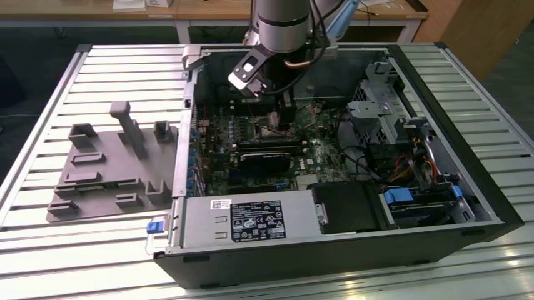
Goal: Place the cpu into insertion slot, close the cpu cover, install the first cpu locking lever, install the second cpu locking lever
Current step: 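Place the cpu into insertion slot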
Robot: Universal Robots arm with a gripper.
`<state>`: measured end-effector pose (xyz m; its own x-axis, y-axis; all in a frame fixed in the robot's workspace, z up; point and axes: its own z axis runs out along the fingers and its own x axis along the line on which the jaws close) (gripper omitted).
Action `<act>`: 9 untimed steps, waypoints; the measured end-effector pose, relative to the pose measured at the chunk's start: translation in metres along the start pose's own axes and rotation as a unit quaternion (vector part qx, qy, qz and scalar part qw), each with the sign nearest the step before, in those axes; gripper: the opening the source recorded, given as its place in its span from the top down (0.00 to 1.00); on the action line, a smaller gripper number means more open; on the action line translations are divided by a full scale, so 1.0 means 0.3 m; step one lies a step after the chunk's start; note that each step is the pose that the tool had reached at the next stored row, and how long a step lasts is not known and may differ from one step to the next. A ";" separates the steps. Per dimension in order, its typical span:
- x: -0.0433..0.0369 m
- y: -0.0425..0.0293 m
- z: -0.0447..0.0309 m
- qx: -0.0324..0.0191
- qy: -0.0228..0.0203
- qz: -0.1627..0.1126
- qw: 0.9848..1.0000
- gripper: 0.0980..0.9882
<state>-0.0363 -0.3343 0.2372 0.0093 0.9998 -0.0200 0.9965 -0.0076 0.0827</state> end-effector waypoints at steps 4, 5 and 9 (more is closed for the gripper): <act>0.018 -0.003 0.009 0.000 0.000 0.005 1.000 0.50; 0.021 -0.005 0.012 0.000 -0.001 0.007 1.000 0.50; 0.029 -0.013 0.023 0.000 -0.003 0.012 1.000 0.50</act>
<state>-0.0396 -0.3255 0.2298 0.0333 0.9992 -0.0237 0.9961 -0.0312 0.0828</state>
